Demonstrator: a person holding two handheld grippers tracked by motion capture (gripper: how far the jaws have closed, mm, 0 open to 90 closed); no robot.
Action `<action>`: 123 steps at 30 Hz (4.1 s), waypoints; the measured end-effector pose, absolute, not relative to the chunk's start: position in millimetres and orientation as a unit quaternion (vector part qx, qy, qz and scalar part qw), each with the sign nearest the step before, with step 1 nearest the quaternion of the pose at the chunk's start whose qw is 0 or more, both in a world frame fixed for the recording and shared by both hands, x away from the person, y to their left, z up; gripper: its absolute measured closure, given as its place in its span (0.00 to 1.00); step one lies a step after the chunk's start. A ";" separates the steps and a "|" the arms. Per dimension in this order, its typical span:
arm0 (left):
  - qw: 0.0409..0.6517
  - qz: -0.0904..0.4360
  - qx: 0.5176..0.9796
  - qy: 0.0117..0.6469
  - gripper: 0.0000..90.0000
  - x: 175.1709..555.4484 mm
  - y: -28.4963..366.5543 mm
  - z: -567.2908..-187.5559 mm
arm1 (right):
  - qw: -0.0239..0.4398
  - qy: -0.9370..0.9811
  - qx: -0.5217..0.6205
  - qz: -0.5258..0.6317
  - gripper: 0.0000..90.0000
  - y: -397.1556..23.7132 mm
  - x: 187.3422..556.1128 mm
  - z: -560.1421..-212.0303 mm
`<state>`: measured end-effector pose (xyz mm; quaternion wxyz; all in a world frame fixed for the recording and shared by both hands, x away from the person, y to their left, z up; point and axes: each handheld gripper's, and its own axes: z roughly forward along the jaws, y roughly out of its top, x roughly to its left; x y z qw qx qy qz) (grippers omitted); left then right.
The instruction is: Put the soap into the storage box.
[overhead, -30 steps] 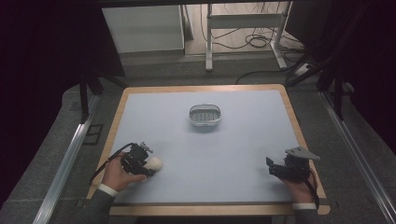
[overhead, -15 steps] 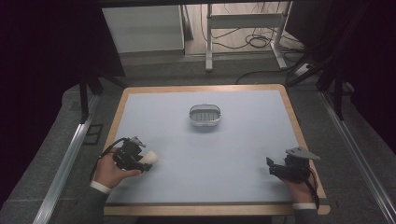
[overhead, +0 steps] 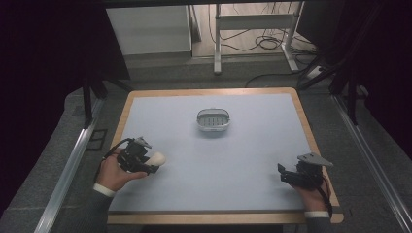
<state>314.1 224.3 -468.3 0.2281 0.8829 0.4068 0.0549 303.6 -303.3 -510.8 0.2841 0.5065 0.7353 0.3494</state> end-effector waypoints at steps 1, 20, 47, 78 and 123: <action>0.229 0.055 0.883 0.406 0.55 315.1 223.7 -467.9 | 0.284 0.736 0.507 0.349 0.12 -303.4 303.6 -511.0; 0.232 0.054 0.887 0.396 0.55 329.7 214.0 -462.8 | 0.283 0.738 0.507 0.343 0.12 -303.1 304.4 -512.6; 0.238 0.070 0.895 0.371 0.55 361.9 182.0 -442.6 | 0.284 0.740 0.503 0.345 0.12 -303.1 305.0 -514.1; 0.233 0.091 0.905 0.345 0.55 391.8 152.9 -426.9 | 0.284 0.739 0.506 0.343 0.12 -305.1 305.2 -514.4; 0.239 0.107 0.906 0.333 0.55 435.5 134.9 -416.2 | 0.290 0.735 0.511 0.339 0.12 -307.7 305.9 -515.4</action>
